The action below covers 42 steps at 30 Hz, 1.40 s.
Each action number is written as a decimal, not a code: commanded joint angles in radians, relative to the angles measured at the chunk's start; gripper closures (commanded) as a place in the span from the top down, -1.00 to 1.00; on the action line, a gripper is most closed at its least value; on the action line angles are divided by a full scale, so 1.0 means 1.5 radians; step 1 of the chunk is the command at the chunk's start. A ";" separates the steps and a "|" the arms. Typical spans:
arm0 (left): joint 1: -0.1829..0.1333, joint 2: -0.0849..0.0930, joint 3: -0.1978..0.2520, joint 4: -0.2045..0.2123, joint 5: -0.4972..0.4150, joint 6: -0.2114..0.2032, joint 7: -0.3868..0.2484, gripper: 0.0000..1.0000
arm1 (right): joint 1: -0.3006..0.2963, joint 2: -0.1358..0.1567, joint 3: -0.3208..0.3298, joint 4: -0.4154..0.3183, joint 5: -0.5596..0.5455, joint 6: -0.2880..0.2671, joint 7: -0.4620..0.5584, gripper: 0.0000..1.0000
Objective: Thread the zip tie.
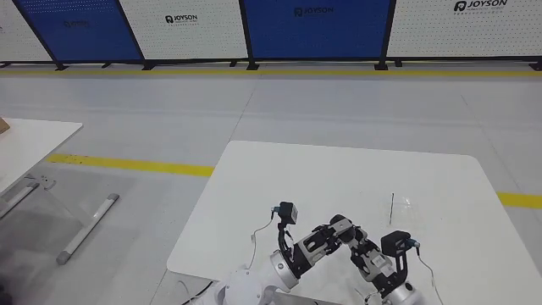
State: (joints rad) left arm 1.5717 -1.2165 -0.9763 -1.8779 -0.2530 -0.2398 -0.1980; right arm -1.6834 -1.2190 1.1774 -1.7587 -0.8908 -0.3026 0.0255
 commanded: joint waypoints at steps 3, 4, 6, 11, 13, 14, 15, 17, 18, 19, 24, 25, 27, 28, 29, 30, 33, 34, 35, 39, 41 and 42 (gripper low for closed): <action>-0.004 -0.001 0.000 0.007 0.004 0.010 0.010 -1.00 | -0.003 0.000 0.003 -0.002 0.020 -0.007 -0.012 1.00; -0.005 -0.001 0.001 0.009 0.004 0.013 0.012 -1.00 | -0.004 0.000 0.005 -0.004 0.025 -0.009 -0.016 1.00; -0.009 -0.001 0.000 0.013 -0.001 0.018 0.015 -1.00 | -0.009 0.000 0.009 -0.007 0.040 -0.019 -0.026 1.00; -0.009 0.000 -0.012 0.022 -0.011 0.018 0.020 -1.00 | -0.024 0.003 0.027 -0.020 0.072 -0.025 -0.058 1.00; -0.005 0.001 -0.025 0.025 -0.016 0.017 0.027 -1.00 | -0.033 0.005 0.035 -0.030 0.097 -0.025 -0.077 1.00; -0.003 0.002 -0.030 0.026 -0.018 0.016 0.028 -1.00 | -0.036 0.007 0.038 -0.034 0.105 -0.025 -0.084 1.00; -0.001 0.003 -0.039 0.030 -0.017 0.018 0.033 -1.00 | -0.043 0.010 0.043 -0.043 0.122 -0.025 -0.098 1.00; 0.004 0.005 -0.053 0.036 -0.019 0.021 0.042 -1.00 | -0.056 0.015 0.053 -0.058 0.150 -0.025 -0.119 1.00; 0.006 0.005 -0.060 0.039 -0.023 0.021 0.045 -1.00 | -0.062 0.018 0.059 -0.065 0.161 -0.025 -0.127 1.00; 0.008 0.007 -0.072 0.044 -0.027 0.022 0.052 -1.00 | -0.071 0.023 0.068 -0.075 0.183 -0.025 -0.142 1.00; 0.008 0.008 -0.100 0.071 -0.050 0.026 0.067 -1.00 | -0.108 0.044 0.112 -0.102 0.251 -0.025 -0.202 1.00; 0.005 0.008 -0.102 0.080 -0.058 0.028 0.067 -1.00 | -0.116 0.049 0.124 -0.108 0.270 -0.025 -0.216 1.00; -0.002 0.007 -0.103 0.092 -0.068 0.029 0.065 -1.00 | -0.131 0.056 0.147 -0.114 0.296 -0.025 -0.245 1.00; -0.005 0.006 -0.103 0.096 -0.073 0.029 0.064 -1.00 | -0.139 0.059 0.155 -0.119 0.307 -0.025 -0.253 1.00; -0.008 0.005 -0.103 0.102 -0.079 0.029 0.063 -1.00 | -0.149 0.064 0.169 -0.124 0.325 -0.025 -0.271 1.00; -0.011 0.005 -0.104 0.106 -0.086 0.028 0.063 -1.00 | -0.157 0.067 0.180 -0.126 0.336 -0.025 -0.286 1.00; -0.019 0.003 -0.104 0.119 -0.100 0.029 0.063 -1.00 | -0.180 0.077 0.207 -0.132 0.369 -0.025 -0.324 1.00; -0.020 0.002 -0.103 0.121 -0.108 0.030 0.061 -1.00 | -0.182 0.077 0.209 -0.132 0.373 -0.025 -0.327 1.00; -0.022 0.002 -0.102 0.124 -0.117 0.033 0.055 -1.00 | -0.182 0.077 0.209 -0.132 0.373 -0.025 -0.327 1.00; -0.022 0.002 -0.102 0.124 -0.117 0.033 0.055 -1.00 | -0.182 0.077 0.209 -0.132 0.373 -0.025 -0.327 1.00; -0.022 0.002 -0.102 0.124 -0.117 0.033 0.055 -1.00 | -0.182 0.077 0.209 -0.132 0.373 -0.025 -0.327 1.00; -0.022 0.002 -0.102 0.124 -0.117 0.033 0.055 -1.00 | -0.182 0.077 0.209 -0.132 0.373 -0.025 -0.327 1.00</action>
State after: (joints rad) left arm 1.5386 -1.2140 -1.1293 -1.6919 -0.4290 -0.1904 -0.1149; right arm -1.9561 -1.1029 1.4916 -1.9567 -0.3311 -0.3400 -0.4646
